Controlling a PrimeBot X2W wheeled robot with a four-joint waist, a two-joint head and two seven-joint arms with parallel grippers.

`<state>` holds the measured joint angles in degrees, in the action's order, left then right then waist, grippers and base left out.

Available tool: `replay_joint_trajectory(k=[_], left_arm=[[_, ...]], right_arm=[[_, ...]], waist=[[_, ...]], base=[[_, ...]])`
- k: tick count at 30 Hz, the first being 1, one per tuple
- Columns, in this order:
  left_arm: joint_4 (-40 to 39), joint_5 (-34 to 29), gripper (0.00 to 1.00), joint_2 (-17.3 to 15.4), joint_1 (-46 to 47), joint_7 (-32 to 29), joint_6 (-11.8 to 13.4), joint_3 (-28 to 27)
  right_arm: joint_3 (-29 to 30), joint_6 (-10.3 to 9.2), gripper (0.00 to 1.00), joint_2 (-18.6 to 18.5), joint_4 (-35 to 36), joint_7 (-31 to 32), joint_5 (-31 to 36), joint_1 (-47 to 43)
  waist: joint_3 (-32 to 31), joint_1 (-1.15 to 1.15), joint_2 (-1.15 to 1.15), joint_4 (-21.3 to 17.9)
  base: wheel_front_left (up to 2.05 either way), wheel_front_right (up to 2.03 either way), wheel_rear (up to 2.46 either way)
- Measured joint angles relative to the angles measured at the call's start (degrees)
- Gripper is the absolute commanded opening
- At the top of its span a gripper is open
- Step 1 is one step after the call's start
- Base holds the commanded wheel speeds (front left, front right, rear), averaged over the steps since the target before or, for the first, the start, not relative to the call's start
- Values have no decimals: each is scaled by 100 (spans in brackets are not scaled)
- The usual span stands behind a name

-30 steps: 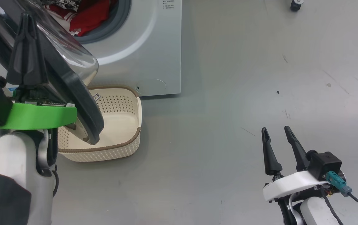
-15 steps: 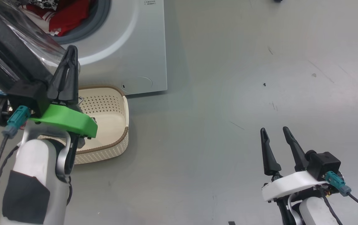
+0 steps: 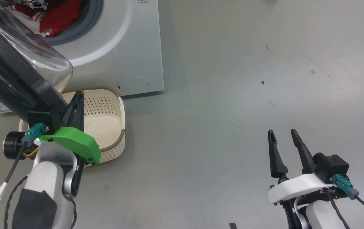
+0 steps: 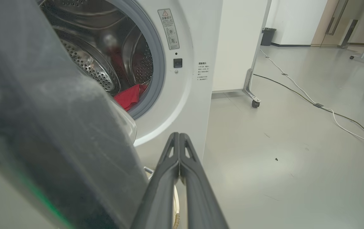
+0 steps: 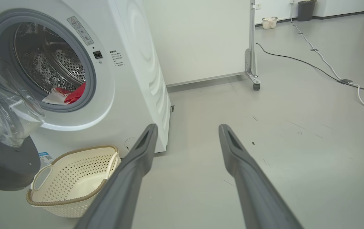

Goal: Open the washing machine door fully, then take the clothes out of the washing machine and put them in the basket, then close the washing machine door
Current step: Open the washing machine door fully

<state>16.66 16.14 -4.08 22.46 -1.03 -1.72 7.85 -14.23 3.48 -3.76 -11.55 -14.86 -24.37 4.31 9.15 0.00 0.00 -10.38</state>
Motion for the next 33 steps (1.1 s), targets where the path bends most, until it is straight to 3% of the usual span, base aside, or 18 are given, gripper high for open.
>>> replay_joint_trajectory(k=[19, 33], left_arm=[[614, 33, 0, 70, 119, 123, 91, -137], [938, 51, 0, 151, 238, 372, 89, -51]], right_arm=[[97, 58, 100, 34, -54, 0, 33, 0], [233, 96, 100, 52, -104, 0, 87, -4]], waist=[[62, 0, 0, 4], [34, 0, 0, 272]], base=[[0, 0, 0], [0, 0, 0]])
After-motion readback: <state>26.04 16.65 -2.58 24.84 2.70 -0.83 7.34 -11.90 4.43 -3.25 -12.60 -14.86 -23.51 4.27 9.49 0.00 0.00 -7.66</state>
